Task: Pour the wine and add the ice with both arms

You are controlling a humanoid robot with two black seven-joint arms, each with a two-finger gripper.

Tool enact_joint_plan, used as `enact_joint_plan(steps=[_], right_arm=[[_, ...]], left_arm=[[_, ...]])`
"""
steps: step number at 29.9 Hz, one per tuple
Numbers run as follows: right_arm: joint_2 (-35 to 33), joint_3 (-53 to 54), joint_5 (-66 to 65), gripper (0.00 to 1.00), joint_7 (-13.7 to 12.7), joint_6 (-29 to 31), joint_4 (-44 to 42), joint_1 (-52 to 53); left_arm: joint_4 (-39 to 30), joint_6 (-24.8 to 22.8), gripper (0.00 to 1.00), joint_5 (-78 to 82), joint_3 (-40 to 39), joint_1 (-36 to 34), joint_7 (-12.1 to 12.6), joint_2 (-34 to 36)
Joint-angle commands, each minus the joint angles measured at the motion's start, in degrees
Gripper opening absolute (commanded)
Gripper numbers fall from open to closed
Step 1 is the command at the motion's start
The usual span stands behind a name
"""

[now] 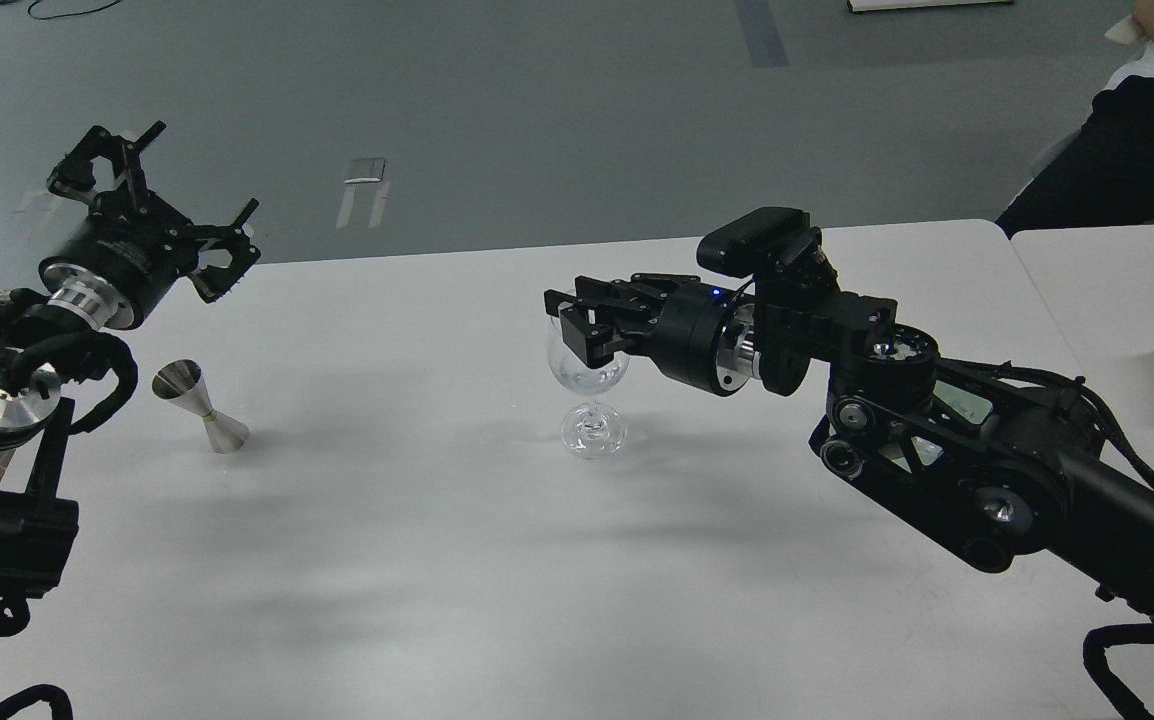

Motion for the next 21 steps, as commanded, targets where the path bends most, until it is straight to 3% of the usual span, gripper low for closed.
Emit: enact_joint_plan(steps=[1, 6, 9, 14, 21], right_arm=[[0.0, 0.1, 0.0, 0.4, 0.0, 0.0, 1.0, 0.0], [-0.4, 0.4, 0.0, 0.41, 0.0, -0.1, 2.1, 0.0], [-0.1, 2.2, 0.1, 0.5, 0.0, -0.3, 2.1, 0.0], [2.5, 10.2, 0.7, 1.0, 0.0, -4.1, 1.5, -0.8], [5.9, 21.4, 8.2, 1.0, 0.1, -5.2, 1.1, -0.9]], left_arm=[[0.0, 0.1, 0.98, 0.0, 0.0, 0.0, 0.0, 0.1], [-0.1, 0.1, 0.98, 0.0, 0.0, 0.0, 0.0, 0.1], [-0.1, 0.1, 0.98, 0.0, 0.0, 0.0, 0.1, 0.1], [-0.1, 0.1, 0.98, 0.0, 0.0, -0.1, 0.1, 0.4], [0.0, -0.1, 0.98, 0.0, 0.2, -0.1, 0.1, 0.5]])
